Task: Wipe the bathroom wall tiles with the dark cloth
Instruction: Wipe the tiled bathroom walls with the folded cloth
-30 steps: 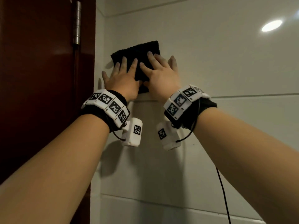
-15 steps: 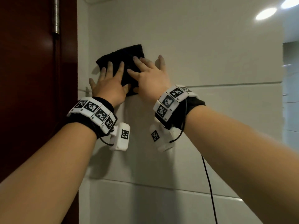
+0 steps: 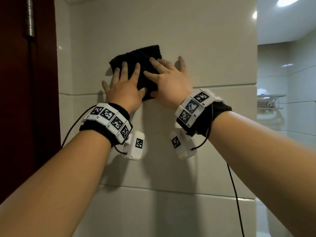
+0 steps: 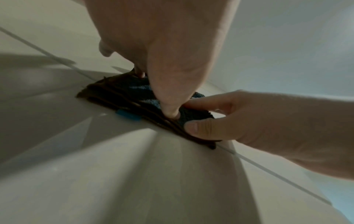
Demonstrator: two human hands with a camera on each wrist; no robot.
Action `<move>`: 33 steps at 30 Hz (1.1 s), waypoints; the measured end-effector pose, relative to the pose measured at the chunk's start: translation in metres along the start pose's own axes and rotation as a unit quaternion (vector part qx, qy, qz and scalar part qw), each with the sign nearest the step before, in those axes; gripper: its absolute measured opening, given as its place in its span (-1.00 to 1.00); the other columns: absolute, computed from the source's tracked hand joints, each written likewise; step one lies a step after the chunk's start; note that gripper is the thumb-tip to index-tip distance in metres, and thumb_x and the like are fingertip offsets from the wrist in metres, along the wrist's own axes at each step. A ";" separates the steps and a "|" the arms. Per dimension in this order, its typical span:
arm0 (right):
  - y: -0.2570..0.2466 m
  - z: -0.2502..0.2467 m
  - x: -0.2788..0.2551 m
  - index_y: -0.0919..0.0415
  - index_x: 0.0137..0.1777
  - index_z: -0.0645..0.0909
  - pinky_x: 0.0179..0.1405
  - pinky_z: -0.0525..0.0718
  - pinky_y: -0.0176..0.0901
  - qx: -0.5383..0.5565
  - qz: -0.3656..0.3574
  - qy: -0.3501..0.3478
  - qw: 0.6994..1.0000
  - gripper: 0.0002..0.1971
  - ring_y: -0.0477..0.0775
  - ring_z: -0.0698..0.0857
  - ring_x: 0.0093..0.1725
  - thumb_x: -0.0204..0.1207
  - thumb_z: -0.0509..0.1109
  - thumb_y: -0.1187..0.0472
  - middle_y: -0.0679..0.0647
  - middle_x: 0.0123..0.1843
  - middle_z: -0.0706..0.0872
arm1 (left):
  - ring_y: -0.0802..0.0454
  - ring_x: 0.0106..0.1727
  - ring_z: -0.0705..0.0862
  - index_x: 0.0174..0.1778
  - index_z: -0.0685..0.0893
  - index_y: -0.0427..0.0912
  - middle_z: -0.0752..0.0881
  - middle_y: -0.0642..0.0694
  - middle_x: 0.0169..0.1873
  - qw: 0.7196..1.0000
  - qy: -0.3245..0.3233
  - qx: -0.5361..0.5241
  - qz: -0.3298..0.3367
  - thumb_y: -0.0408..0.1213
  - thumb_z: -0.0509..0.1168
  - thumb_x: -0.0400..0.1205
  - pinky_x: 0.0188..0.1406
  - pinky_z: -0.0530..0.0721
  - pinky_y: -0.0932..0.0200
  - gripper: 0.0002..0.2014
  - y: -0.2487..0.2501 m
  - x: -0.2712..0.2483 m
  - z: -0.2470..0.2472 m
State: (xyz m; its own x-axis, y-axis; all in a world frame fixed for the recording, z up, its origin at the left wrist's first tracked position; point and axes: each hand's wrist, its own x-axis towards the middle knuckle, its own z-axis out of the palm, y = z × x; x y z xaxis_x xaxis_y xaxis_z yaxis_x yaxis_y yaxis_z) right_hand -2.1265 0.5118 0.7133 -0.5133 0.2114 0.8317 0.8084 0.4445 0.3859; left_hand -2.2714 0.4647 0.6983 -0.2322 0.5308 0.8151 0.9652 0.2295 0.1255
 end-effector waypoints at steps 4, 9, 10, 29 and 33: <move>0.027 -0.006 -0.017 -0.24 0.64 0.27 0.61 -0.14 0.46 0.004 0.016 0.007 1.000 -0.30 0.03 0.06 0.72 0.52 0.41 -0.18 -0.03 0.76 0.05 | -0.12 0.76 -0.18 0.73 -0.20 0.24 -0.23 -0.02 0.75 1.000 0.014 -0.005 0.015 0.11 0.14 0.75 0.62 -0.03 -0.52 -0.25 0.030 -0.004 0.002; 0.066 -0.015 -0.044 -0.24 0.63 0.28 0.61 -0.10 0.46 0.001 0.036 0.009 0.999 -0.30 0.04 0.07 0.72 0.50 0.43 -0.17 -0.04 0.76 0.07 | -0.14 0.75 -0.15 0.73 -0.14 0.25 -0.19 -0.02 0.76 0.998 0.037 -0.013 0.042 0.14 0.16 0.73 0.62 -0.02 -0.51 -0.25 0.075 -0.010 0.003; 0.074 -0.017 -0.049 -0.24 0.63 0.29 0.61 -0.09 0.46 0.001 0.042 0.009 0.999 -0.30 0.04 0.08 0.71 0.50 0.43 -0.17 -0.04 0.76 0.07 | -0.15 0.75 -0.15 0.73 -0.13 0.25 -0.19 -0.02 0.76 0.998 0.041 -0.015 0.047 0.14 0.17 0.73 0.62 -0.03 -0.51 -0.25 0.085 -0.012 0.004; 0.164 -0.032 -0.142 0.02 0.25 0.75 0.21 0.50 0.22 0.038 0.095 0.124 0.987 -0.69 0.32 0.55 0.35 0.51 0.47 0.13 0.13 0.46 0.63 | -0.16 0.69 0.10 0.69 0.21 0.19 0.11 -0.07 0.73 0.985 0.122 -0.050 0.107 0.12 0.23 0.68 0.52 0.20 -0.44 -0.36 0.208 -0.052 0.021; 0.158 -0.030 -0.152 0.09 0.11 0.81 0.23 0.48 0.18 0.042 0.095 0.122 0.987 -0.73 0.28 0.54 0.34 0.53 0.33 0.10 0.12 0.39 0.67 | -0.18 0.65 0.17 0.65 0.30 0.16 0.20 -0.10 0.69 0.983 0.127 -0.046 0.122 0.15 0.22 0.66 0.52 0.19 -0.43 -0.39 0.204 -0.064 0.028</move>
State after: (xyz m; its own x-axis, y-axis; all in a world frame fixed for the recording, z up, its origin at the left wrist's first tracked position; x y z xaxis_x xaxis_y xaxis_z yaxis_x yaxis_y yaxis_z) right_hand -1.9121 0.5237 0.6596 -0.2617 0.0865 0.9613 0.8518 0.4889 0.1879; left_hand -2.0627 0.5002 0.6559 0.0344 0.3368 0.9409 0.9979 0.0397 -0.0507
